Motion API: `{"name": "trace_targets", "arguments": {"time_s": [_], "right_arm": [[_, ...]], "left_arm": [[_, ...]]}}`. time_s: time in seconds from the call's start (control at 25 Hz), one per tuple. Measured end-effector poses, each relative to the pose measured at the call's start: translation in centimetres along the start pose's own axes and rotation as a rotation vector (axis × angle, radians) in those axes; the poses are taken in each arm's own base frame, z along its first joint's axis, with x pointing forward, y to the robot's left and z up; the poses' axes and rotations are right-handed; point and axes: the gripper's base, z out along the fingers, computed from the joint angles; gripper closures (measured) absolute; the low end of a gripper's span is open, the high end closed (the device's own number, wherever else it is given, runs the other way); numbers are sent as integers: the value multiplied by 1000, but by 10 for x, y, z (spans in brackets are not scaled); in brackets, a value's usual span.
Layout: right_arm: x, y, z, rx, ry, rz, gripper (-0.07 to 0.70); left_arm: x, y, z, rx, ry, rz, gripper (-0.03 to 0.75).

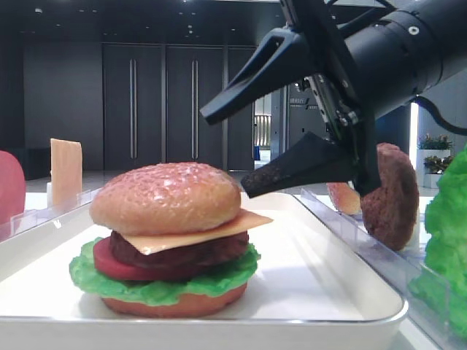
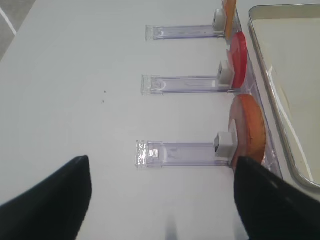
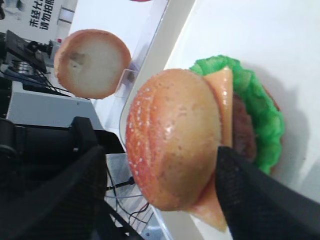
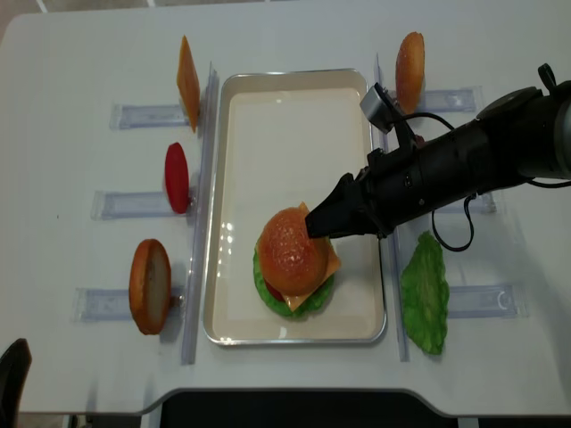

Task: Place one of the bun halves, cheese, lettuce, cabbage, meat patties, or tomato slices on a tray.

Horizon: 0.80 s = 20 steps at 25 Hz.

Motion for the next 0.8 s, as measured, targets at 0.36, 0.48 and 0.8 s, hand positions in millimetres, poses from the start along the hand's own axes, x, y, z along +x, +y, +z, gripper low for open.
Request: {"name": "trace_targets", "arguments": {"time_s": [0.36,0.48,0.8], "right_arm": [[-17,31,-33,55,-96,-157,184],[-24,52,-50,67,-132,-225,184],[-30,70,-119,250,-211,-236,184]], "left_arm": [[0,0,0,0,0,0,24],[0,0,0,0,0,0,24],[0,0,0,0,0,0,24]]}}
